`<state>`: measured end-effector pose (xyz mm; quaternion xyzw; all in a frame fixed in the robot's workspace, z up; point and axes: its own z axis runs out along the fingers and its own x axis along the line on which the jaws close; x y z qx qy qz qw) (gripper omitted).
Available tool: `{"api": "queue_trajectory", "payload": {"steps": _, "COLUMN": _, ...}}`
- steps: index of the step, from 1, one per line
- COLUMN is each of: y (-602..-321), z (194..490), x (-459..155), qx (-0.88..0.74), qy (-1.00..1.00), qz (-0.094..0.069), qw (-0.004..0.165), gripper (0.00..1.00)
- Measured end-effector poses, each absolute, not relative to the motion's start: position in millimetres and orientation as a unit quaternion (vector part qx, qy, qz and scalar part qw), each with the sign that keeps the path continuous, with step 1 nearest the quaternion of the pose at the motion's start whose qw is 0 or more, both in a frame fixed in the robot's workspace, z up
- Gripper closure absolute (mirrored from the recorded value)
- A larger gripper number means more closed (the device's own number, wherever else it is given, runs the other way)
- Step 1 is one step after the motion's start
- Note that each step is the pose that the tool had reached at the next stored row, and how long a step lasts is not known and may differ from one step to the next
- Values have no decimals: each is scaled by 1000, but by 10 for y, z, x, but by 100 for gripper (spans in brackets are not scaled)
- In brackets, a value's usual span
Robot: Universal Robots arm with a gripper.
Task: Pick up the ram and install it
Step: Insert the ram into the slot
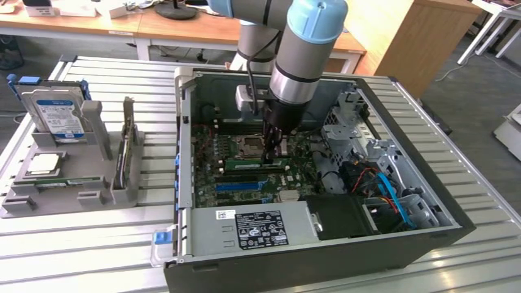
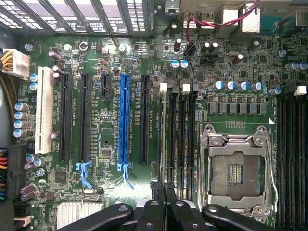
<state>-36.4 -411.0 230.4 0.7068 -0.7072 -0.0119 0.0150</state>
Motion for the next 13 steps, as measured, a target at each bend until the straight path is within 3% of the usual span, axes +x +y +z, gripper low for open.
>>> {"api": "queue_trajectory", "payload": {"steps": 13, "y": -4110, "z": 2280, "x": -365, "qx": 707, "qy": -707, "qz": -12, "qw": 15, "gripper": 88}}
